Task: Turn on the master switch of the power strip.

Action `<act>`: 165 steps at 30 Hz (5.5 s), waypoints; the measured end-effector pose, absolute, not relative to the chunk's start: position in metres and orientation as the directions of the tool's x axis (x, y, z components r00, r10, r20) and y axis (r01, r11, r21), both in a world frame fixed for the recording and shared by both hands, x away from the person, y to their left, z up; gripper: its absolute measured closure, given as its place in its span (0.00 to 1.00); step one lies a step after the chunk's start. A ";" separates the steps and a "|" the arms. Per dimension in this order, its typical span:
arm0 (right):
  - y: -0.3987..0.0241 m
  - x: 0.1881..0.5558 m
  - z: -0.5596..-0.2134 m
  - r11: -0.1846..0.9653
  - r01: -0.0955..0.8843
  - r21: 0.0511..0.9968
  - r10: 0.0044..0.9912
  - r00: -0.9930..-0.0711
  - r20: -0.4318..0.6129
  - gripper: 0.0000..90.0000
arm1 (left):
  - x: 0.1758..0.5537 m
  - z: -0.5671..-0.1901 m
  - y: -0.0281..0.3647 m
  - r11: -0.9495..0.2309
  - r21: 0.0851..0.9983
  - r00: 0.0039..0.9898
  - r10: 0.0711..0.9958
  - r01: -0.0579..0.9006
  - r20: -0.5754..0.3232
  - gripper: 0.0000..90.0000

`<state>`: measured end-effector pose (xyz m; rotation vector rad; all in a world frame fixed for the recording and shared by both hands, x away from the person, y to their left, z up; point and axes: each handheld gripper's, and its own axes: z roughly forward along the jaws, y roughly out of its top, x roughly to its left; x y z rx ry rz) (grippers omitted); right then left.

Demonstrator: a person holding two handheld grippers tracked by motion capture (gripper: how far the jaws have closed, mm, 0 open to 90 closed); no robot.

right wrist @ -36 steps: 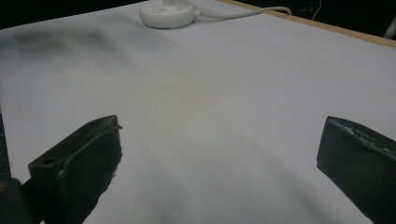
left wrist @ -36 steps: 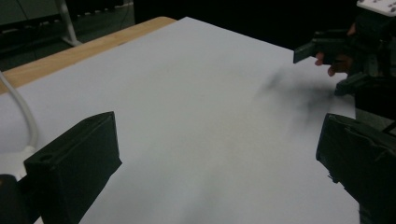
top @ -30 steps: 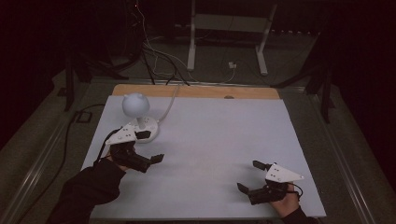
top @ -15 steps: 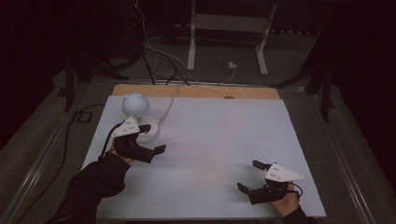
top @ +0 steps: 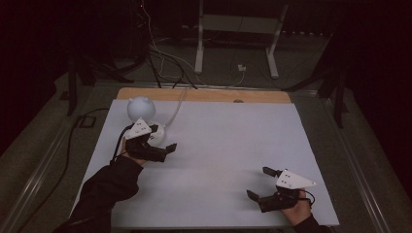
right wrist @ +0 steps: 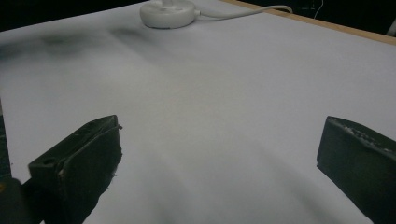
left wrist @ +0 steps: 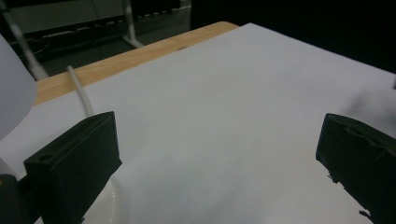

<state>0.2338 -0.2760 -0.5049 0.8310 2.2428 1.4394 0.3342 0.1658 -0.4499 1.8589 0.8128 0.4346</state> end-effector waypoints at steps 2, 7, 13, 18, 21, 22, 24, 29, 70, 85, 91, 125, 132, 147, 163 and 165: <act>-0.276 0.234 -0.505 0.310 0.291 0.905 0.640 -0.768 0.028 0.00 | 0.337 -0.452 0.164 -0.257 0.905 0.696 0.716 0.340 -0.058 0.00; -0.276 0.234 -0.505 0.311 0.292 0.904 0.638 -0.770 0.029 0.00 | 0.342 -0.460 0.159 -0.260 0.894 0.659 0.750 0.365 -0.051 0.00; -0.276 0.234 -0.505 0.310 0.287 0.906 0.637 -0.771 0.026 0.00 | 0.346 -0.472 0.154 -0.285 0.877 0.633 0.773 0.387 -0.029 0.00; -0.276 0.234 -0.505 0.307 0.290 0.907 0.635 -0.772 0.032 0.00 | 0.346 -0.476 0.153 -0.287 0.883 0.605 0.796 0.371 0.005 0.00; -0.276 0.234 -0.505 0.309 0.290 0.906 0.633 -0.773 0.032 0.00 | 0.345 -0.478 0.153 -0.302 0.886 0.599 0.800 0.353 0.034 0.00; -0.276 0.234 -0.505 0.308 0.290 0.906 0.632 -0.774 0.034 0.00 | 0.345 -0.479 0.153 -0.301 0.890 0.593 0.804 0.343 0.043 0.00; -0.276 0.234 -0.505 0.307 0.292 0.906 0.632 -0.774 0.035 0.00 | 0.345 -0.480 0.153 -0.294 0.892 0.583 0.811 0.342 0.044 0.00; -0.275 0.234 -0.505 0.306 0.293 0.906 0.630 -0.776 0.038 0.00 | 0.345 -0.484 0.152 -0.305 0.881 0.545 0.836 0.361 0.066 0.00; -0.276 0.234 -0.506 0.297 0.304 0.905 0.622 -0.781 0.058 0.00 | 0.370 -0.504 0.151 -0.365 0.841 0.392 0.897 0.400 0.202 0.82; -0.276 0.234 -0.507 0.302 0.303 0.904 0.619 -0.783 0.056 0.00 | 0.378 -0.511 0.152 -0.448 0.808 0.402 0.868 0.383 0.291 1.00; -0.276 0.234 -0.507 0.305 0.304 0.903 0.620 -0.783 0.054 0.00 | 0.381 -0.513 0.149 -0.496 0.787 0.393 0.850 0.366 0.352 1.00; -0.275 0.234 -0.507 0.314 0.304 0.899 0.613 -0.788 0.053 0.00 | 0.388 -0.518 0.142 -0.575 0.695 0.397 0.813 0.431 0.426 1.00; -0.274 0.234 -0.507 0.315 0.303 0.899 0.614 -0.788 0.050 0.00 | 0.390 -0.518 0.143 -0.575 0.686 0.397 0.814 0.446 0.425 1.00; -0.273 0.232 -0.507 0.319 0.300 0.899 0.610 -0.791 0.048 0.00 | 0.395 -0.510 0.142 -0.608 0.626 0.460 0.789 0.488 0.408 1.00; -0.272 0.232 -0.507 0.322 0.299 0.898 0.609 -0.792 0.046 0.00 | 0.406 -0.500 0.137 -0.676 0.522 0.533 0.734 0.519 0.421 1.00; -0.272 0.232 -0.507 0.322 0.297 0.899 0.609 -0.792 0.044 0.00 | 0.406 -0.500 0.137 -0.670 0.528 0.528 0.740 0.522 0.417 1.00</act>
